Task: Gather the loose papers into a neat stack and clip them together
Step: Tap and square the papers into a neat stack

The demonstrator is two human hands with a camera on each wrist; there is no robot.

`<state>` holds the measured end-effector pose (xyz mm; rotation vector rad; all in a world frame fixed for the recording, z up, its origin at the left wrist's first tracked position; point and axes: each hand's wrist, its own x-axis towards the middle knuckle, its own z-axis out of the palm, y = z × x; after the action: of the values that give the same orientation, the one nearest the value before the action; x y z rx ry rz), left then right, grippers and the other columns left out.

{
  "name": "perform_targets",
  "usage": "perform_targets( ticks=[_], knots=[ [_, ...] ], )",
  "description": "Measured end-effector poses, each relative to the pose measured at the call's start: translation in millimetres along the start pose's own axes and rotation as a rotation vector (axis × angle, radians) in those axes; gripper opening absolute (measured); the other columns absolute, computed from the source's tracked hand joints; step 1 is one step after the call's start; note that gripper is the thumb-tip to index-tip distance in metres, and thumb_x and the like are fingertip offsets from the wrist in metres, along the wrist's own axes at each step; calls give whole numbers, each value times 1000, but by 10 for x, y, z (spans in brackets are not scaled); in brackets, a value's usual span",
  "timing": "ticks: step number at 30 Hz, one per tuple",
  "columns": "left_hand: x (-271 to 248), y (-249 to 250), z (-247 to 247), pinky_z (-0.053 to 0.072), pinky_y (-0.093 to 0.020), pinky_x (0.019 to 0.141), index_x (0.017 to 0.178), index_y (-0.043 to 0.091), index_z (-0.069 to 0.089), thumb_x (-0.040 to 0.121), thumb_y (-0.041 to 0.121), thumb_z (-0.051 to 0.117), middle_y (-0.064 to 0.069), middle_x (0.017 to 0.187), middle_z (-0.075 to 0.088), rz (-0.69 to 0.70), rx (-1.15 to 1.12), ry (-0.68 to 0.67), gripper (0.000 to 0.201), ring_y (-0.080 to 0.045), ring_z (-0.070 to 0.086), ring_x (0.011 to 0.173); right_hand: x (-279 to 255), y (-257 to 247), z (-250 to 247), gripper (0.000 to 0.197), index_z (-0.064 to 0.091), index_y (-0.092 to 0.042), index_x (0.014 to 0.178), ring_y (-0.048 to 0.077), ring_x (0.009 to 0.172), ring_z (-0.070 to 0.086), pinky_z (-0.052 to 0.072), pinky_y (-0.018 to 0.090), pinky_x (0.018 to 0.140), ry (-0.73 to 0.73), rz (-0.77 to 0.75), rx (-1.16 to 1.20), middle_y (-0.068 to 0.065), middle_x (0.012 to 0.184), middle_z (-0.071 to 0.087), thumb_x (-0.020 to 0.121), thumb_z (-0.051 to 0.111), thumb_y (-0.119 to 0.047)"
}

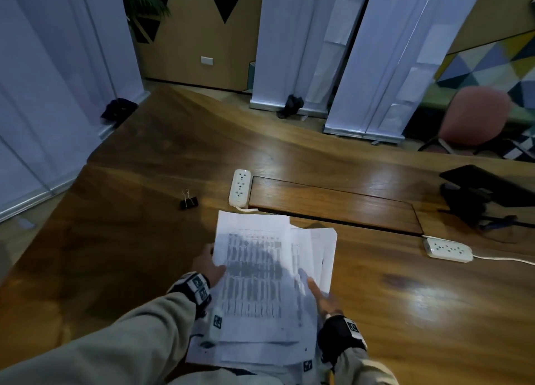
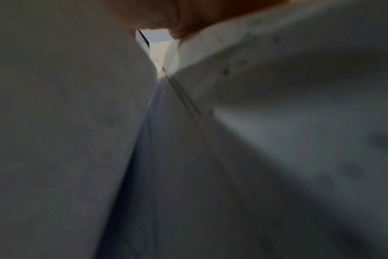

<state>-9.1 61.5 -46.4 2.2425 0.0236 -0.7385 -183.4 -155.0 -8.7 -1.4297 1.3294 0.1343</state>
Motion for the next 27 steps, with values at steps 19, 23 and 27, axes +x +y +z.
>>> perform_targets(
  ticks=[19, 23, 27],
  knots=[
    [-156, 193, 151, 42, -35, 103, 146, 10, 33, 82, 53, 64, -11, 143, 49, -33, 38, -170, 83, -28, 50, 128, 143, 100, 133, 48, 55, 1, 113, 19, 77, 60, 48, 26, 59, -163, -171, -3, 15, 96, 67, 72, 75, -12],
    [3, 92, -68, 47, -35, 92, 136, 7, 46, 73, 25, 80, -13, 130, 59, -66, -310, -125, 73, -28, 57, 113, 4, -76, 71, 64, 57, 1, 112, 17, 81, 63, 50, 20, 60, -255, -306, 95, 12, 97, 68, 60, 82, -27],
    [-100, 403, -225, 47, -43, 94, 88, 4, 64, 64, 13, 77, -13, 89, 69, 62, -507, -187, 28, -36, 63, 98, -196, -359, 61, 63, 63, -13, 98, 7, 79, 67, 53, 12, 60, -308, -438, 117, 6, 97, 70, 46, 90, -36]
  ],
)
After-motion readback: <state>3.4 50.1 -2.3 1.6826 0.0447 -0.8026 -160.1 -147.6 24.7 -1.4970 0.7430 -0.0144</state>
